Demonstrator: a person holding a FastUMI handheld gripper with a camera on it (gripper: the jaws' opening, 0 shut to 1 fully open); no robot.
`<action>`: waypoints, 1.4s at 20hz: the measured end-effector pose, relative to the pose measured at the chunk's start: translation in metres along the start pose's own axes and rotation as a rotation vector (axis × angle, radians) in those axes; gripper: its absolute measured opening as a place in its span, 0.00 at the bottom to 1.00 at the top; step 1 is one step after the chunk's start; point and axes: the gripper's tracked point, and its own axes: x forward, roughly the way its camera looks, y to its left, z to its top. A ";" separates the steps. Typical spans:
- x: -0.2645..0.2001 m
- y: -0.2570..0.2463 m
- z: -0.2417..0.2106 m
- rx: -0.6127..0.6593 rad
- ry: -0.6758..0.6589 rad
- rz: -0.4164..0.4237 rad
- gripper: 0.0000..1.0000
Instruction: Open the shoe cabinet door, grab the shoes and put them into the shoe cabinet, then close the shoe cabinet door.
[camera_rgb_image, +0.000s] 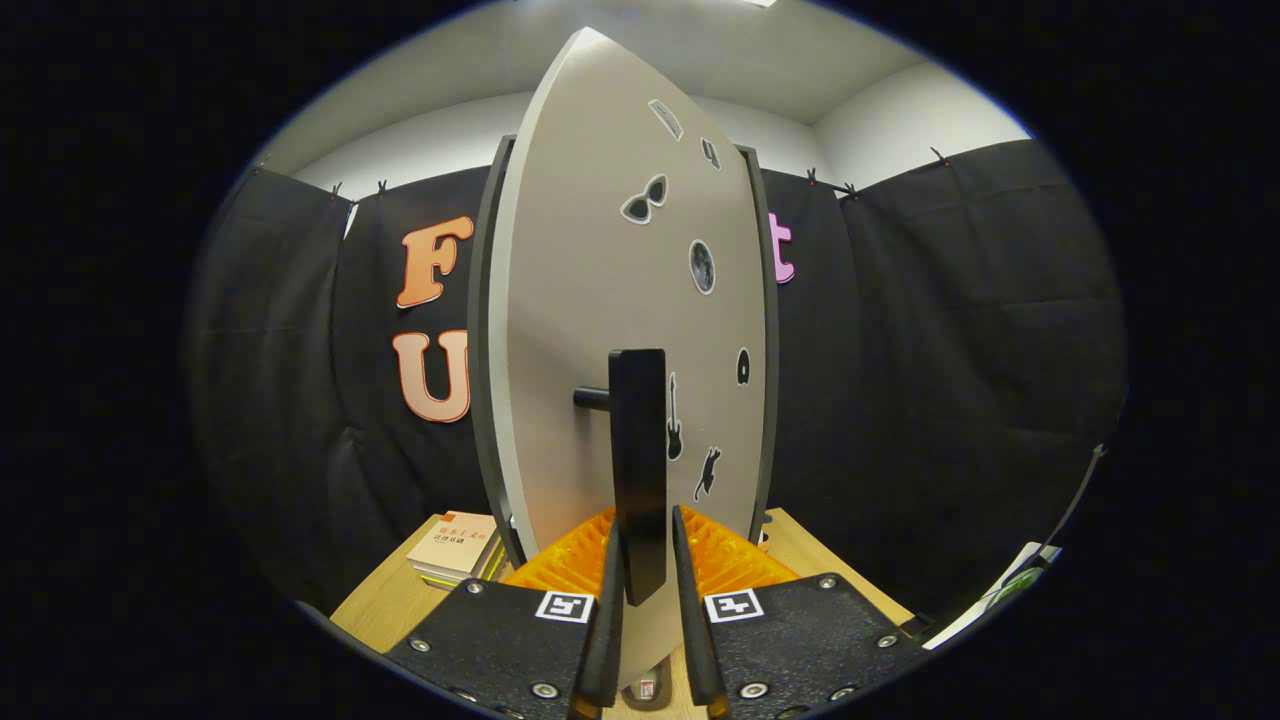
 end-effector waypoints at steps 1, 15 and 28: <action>-0.002 -0.005 0.000 -0.006 0.002 -0.005 0.26; -0.016 -0.089 -0.008 0.013 -0.007 -0.017 0.26; -0.027 -0.165 -0.019 0.008 0.002 -0.062 0.20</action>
